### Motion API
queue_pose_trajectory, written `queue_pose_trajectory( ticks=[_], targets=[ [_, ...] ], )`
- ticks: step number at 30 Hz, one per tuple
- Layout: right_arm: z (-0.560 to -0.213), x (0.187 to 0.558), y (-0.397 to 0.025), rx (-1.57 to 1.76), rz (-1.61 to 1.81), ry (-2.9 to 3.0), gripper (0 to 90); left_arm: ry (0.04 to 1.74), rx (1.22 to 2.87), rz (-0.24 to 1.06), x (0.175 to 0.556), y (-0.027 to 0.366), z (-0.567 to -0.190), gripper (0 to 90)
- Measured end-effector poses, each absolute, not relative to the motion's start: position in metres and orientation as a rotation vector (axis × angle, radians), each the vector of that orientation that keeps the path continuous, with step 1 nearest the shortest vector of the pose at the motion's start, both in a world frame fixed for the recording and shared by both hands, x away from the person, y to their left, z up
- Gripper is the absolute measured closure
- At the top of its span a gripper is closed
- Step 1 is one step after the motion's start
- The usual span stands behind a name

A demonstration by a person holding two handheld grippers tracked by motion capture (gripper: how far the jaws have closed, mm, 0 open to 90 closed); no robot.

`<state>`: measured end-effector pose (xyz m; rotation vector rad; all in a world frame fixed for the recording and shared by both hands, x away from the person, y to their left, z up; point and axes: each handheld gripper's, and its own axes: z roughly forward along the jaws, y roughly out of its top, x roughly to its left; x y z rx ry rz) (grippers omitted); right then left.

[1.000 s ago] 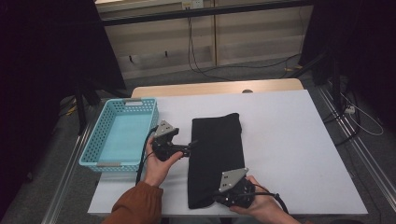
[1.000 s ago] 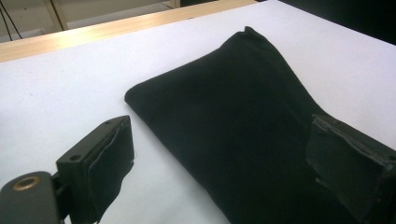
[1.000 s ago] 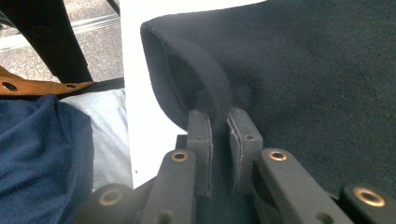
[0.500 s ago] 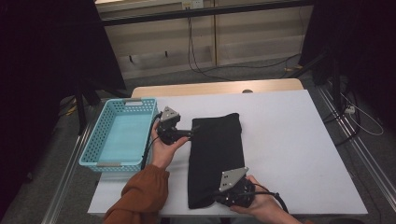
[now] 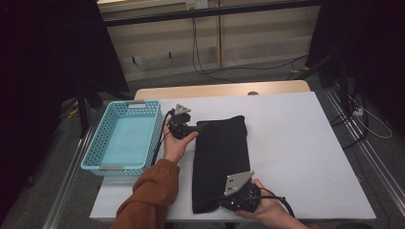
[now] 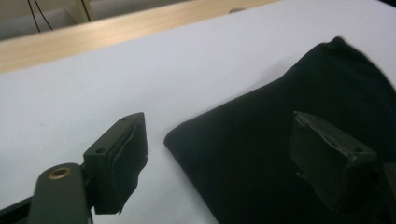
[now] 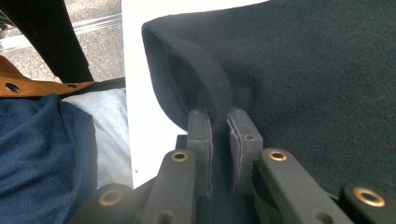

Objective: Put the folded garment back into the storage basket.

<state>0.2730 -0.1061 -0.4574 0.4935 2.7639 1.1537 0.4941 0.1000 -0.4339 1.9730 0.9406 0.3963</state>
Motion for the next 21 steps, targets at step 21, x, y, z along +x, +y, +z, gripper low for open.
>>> queue_pose_trajectory(
  ticks=[21],
  targets=[
    [-0.457,0.272,-0.106,0.502,1.151,2.759,81.6,1.042,1.997,0.255,0.518,0.102,-0.466,55.4]
  ],
)
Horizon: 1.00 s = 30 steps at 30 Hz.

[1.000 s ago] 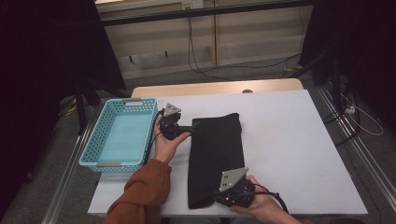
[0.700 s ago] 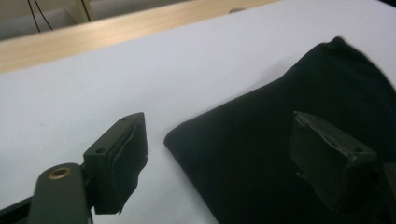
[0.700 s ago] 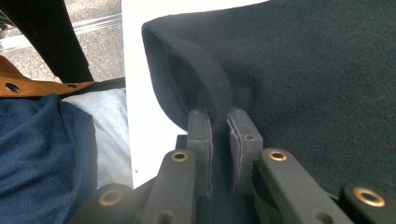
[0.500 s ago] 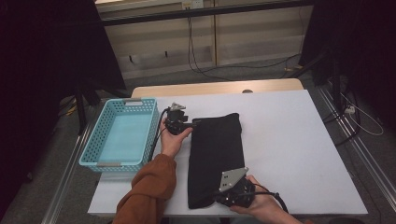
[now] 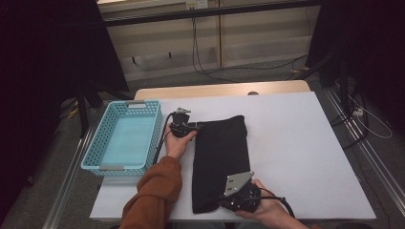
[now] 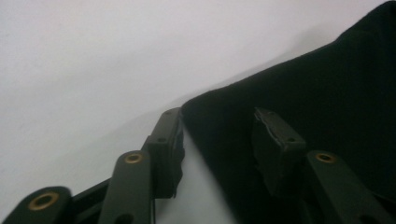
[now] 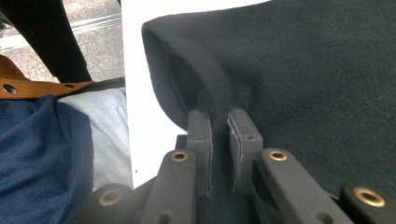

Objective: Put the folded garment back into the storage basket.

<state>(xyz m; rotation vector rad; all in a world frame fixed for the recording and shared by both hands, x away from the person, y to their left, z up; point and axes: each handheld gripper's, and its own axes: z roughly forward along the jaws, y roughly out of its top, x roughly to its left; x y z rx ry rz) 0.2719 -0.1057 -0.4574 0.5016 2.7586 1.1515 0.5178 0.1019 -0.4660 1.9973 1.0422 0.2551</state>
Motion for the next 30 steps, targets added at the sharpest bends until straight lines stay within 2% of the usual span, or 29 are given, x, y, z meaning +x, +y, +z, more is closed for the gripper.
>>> queue_pose_trajectory(
  ticks=[7,8,11,15,30],
  targets=[
    [-0.4573,0.2724,-0.1056,0.492,1.149,2.759,81.7,1.022,1.996,0.245,0.519,0.1004,-0.4676,63.5],
    [-0.4573,0.2722,-0.1056,0.497,1.15,2.76,81.6,1.016,2.0,0.236,0.5189,0.1003,-0.4675,69.3],
    [-0.4573,0.2721,-0.1055,0.495,1.148,2.757,81.6,1.017,1.986,0.206,0.5181,0.0989,-0.4684,78.2],
    [-0.457,0.2719,-0.1051,0.5,1.147,2.755,82.5,1.016,1.991,0.225,0.5157,0.0966,-0.4671,81.7],
    [-0.4559,0.2683,-0.1041,0.522,1.152,2.729,83.9,1.053,1.967,0.247,0.5145,0.0964,-0.4606,82.3]
  ],
)
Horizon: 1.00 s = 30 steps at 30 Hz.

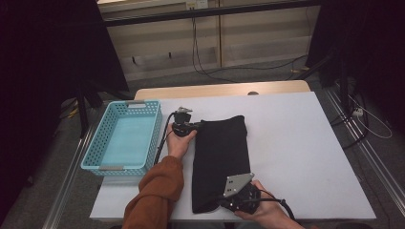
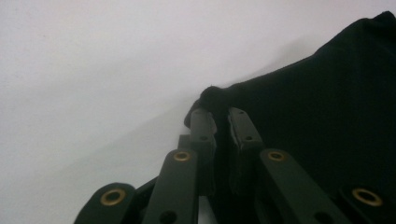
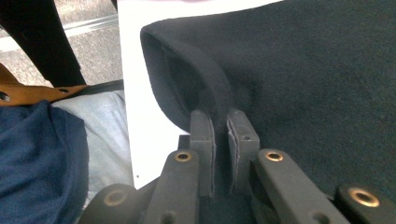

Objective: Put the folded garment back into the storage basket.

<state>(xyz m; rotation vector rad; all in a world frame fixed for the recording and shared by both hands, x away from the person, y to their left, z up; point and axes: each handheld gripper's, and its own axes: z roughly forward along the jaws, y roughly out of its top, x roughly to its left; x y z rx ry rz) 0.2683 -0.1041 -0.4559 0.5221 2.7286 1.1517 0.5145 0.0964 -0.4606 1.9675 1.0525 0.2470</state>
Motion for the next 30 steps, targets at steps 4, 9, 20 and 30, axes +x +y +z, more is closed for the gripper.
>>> queue_pose_trajectory(
  ticks=[4,9,20,30],
  targets=[
    [-0.454,0.268,-0.105,0.546,1.186,2.726,83.9,1.052,1.966,0.247,0.515,0.096,-0.459,82.3],
    [-0.451,0.269,-0.107,0.552,1.221,2.713,84.0,1.04,1.959,0.253,0.514,0.095,-0.453,82.3],
    [-0.44,0.269,-0.114,0.548,1.311,2.677,84.0,1.012,1.962,0.26,0.513,0.093,-0.438,82.4],
    [-0.432,0.269,-0.117,0.548,1.357,2.654,84.1,0.993,1.955,0.262,0.512,0.092,-0.428,82.5]
  ],
)
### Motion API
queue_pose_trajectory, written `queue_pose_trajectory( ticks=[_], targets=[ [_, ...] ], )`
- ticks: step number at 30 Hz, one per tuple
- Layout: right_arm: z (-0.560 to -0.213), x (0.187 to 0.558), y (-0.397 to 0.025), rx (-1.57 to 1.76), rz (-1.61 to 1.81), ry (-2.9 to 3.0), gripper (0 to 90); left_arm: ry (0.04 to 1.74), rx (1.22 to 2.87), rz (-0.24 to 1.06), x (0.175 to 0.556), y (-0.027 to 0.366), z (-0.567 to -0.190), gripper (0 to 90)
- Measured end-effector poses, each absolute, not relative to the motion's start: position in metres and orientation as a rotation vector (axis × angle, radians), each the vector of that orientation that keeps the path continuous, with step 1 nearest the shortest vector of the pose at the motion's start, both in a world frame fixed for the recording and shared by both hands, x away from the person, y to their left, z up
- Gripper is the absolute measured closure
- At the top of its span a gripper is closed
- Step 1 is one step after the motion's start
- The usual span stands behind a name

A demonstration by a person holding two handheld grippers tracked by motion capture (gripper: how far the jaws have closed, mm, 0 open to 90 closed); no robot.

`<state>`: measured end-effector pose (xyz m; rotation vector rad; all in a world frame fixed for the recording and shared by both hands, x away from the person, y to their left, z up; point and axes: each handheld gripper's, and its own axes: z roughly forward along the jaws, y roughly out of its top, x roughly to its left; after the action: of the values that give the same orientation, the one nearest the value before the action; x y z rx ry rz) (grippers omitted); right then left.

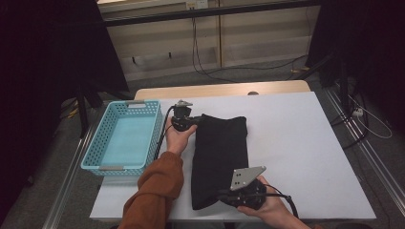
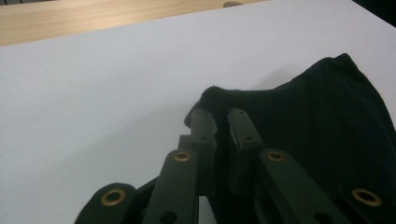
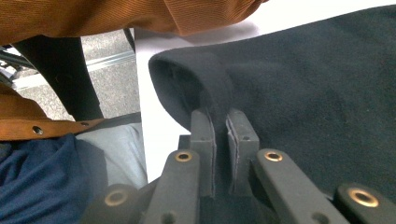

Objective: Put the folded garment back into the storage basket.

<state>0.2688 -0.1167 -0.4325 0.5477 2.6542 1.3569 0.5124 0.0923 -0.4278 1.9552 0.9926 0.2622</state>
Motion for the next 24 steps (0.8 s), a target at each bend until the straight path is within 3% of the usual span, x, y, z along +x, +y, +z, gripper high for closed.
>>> queue_pose_trajectory(
  ticks=[24],
  targets=[
    [-0.409,0.266,-0.128,0.549,1.47,2.526,84.2,0.94,1.933,0.309,0.509,0.089,-0.397,82.9]
  ],
)
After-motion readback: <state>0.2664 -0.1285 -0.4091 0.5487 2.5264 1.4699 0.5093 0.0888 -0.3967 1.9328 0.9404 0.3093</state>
